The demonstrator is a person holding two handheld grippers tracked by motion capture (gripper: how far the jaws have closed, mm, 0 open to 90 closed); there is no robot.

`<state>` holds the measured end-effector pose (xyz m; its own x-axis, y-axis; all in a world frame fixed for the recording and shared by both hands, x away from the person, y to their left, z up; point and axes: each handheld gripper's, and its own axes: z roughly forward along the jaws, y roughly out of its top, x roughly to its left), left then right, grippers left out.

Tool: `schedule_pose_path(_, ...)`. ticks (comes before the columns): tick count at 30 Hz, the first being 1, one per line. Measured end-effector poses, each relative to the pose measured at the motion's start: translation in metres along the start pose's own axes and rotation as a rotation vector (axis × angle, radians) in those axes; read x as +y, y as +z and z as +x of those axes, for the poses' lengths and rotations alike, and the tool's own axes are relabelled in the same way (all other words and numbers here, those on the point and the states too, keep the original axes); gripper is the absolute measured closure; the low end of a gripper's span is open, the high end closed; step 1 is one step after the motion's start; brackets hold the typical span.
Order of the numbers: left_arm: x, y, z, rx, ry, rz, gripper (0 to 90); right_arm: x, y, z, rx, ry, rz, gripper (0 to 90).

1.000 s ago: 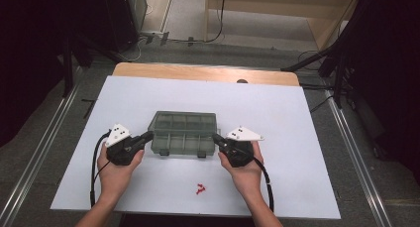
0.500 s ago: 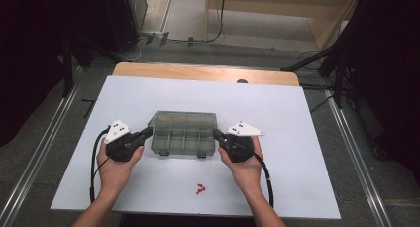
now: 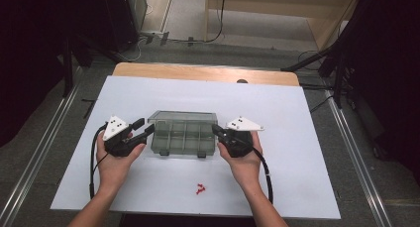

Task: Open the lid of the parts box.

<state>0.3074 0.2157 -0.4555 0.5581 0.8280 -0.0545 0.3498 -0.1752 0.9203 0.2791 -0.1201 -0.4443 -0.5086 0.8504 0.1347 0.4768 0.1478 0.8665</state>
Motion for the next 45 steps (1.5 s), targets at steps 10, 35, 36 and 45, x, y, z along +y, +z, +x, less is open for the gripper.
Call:
schedule_pose_path(10,0.007,0.003,-0.003,0.038,0.084,-0.034,70.2,0.004,0.000,-0.002,-0.003,-0.006,-0.003,90.0)
schedule_pose_path(35,0.012,0.005,-0.005,0.043,0.074,-0.060,80.2,-0.007,0.010,-0.013,-0.076,-0.007,-0.005,74.7)
schedule_pose_path(36,0.012,0.005,-0.005,0.043,0.074,-0.058,80.2,-0.007,0.012,-0.013,-0.083,-0.012,-0.006,74.5)
schedule_pose_path(45,0.016,0.007,-0.002,0.039,0.070,-0.059,80.2,0.000,0.020,-0.019,-0.096,-0.004,-0.046,75.4)
